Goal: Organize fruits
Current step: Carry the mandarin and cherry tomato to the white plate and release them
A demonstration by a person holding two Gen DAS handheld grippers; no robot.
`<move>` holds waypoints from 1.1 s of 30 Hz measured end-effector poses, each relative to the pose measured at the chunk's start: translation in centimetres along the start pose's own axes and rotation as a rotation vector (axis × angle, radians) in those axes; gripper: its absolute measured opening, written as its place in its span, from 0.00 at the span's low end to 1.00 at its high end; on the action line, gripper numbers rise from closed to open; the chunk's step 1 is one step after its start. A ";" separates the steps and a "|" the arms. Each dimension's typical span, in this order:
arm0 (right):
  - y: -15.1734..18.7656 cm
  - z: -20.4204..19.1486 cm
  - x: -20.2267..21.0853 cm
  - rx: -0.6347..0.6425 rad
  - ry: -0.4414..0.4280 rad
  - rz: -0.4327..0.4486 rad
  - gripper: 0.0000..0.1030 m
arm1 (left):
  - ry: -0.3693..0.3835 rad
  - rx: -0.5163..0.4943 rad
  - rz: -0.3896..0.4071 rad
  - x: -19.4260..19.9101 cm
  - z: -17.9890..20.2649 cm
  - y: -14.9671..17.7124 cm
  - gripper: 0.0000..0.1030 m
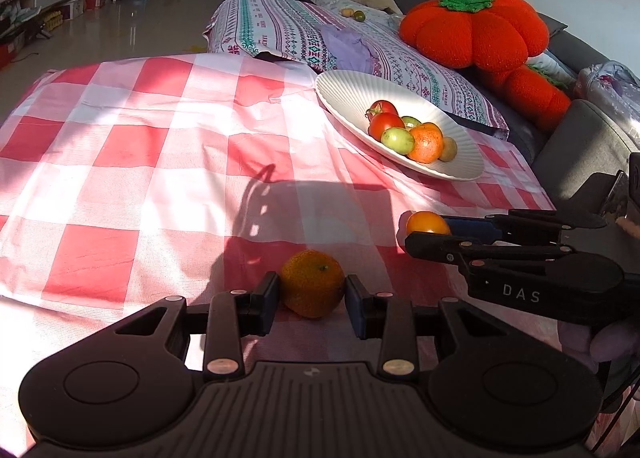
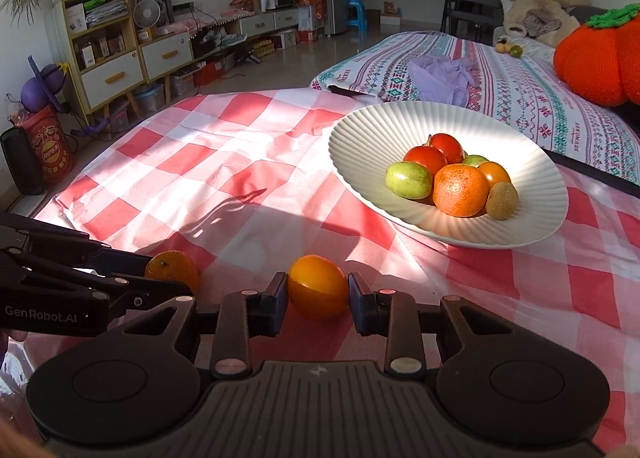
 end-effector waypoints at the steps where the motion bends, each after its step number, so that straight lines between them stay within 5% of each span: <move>1: 0.1 0.1 0.2 0.003 0.002 -0.002 0.28 | 0.003 0.005 0.002 0.1 0.1 0.0 0.36; 17: 0.5 2.5 2.7 -0.051 0.026 0.006 0.28 | 0.080 -0.026 0.045 1.2 2.8 -0.2 0.36; 33: -0.7 7.9 4.0 -0.169 0.067 0.113 0.28 | 0.116 -0.055 0.118 0.2 5.7 -2.3 0.36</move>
Point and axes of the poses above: each gripper's, at about its wrist camera, not at the fingertips, and x roughly against the way its jaws point, z to its right, y to its underside, the point moved 5 cm from there along -x, roughly the way its jaws point, and after that the axes turned 7 degrees about x, right-handed, at the moved point
